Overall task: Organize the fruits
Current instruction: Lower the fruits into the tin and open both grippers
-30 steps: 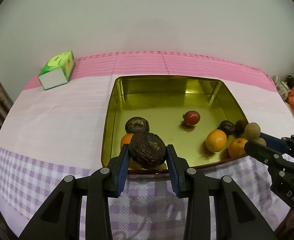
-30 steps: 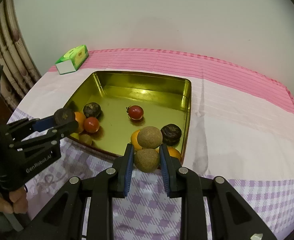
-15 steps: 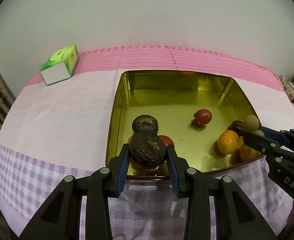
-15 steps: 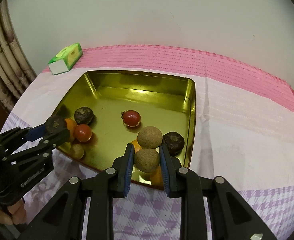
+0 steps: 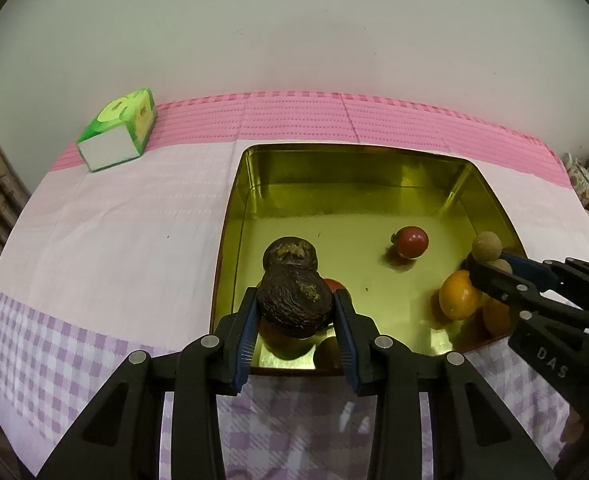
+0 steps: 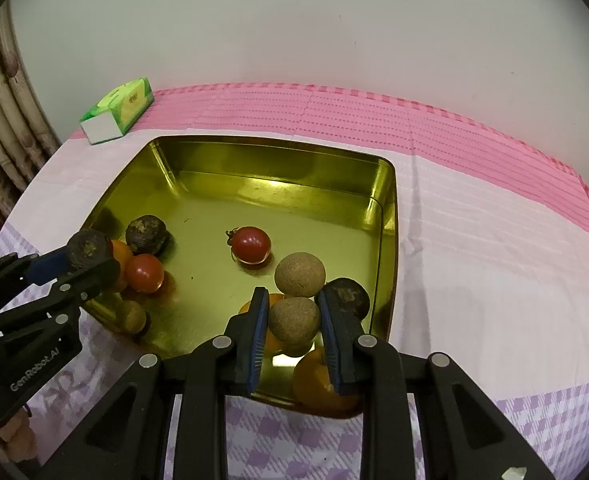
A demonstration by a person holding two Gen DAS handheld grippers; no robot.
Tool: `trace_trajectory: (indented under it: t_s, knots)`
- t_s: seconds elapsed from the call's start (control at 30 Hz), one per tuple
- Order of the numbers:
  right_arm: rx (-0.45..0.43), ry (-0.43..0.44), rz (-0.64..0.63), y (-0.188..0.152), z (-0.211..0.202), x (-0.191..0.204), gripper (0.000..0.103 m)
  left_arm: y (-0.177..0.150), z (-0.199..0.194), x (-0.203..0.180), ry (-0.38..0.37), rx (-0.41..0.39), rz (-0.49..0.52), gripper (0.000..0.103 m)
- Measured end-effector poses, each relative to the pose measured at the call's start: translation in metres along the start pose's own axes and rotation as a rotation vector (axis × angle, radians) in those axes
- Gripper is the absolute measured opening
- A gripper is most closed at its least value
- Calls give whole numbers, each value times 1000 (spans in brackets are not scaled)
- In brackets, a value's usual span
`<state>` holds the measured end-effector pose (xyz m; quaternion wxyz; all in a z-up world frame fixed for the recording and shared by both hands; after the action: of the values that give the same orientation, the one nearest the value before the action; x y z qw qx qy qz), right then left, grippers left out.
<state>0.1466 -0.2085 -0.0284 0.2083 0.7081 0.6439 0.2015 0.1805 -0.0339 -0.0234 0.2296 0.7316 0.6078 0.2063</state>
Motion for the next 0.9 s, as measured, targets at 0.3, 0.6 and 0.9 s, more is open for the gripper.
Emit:
trace_trajectory:
  t_s: [0.3, 0.6, 0.9]
  knots:
    - [-3, 5, -2, 2, 5, -1, 24, 7, 5, -5, -5, 1, 2, 37]
    - [2, 12, -2, 5, 10, 2, 24, 12, 11, -5, -1, 1, 4, 37]
    - [8, 11, -2, 4, 13, 1, 24, 15, 13, -7, -8, -2, 12, 37]
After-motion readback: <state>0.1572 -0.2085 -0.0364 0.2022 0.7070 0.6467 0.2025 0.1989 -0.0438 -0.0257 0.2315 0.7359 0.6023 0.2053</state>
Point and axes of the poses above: each gripper's, at about its wrist camera, not at the fingertips, and z roughly the way its jaws point, x to its left, y to its top, the point moved 2 cm from there along z, roughly the way its jaws point, and after that the axes turned 1 degree about z, right-handed, at the moved point
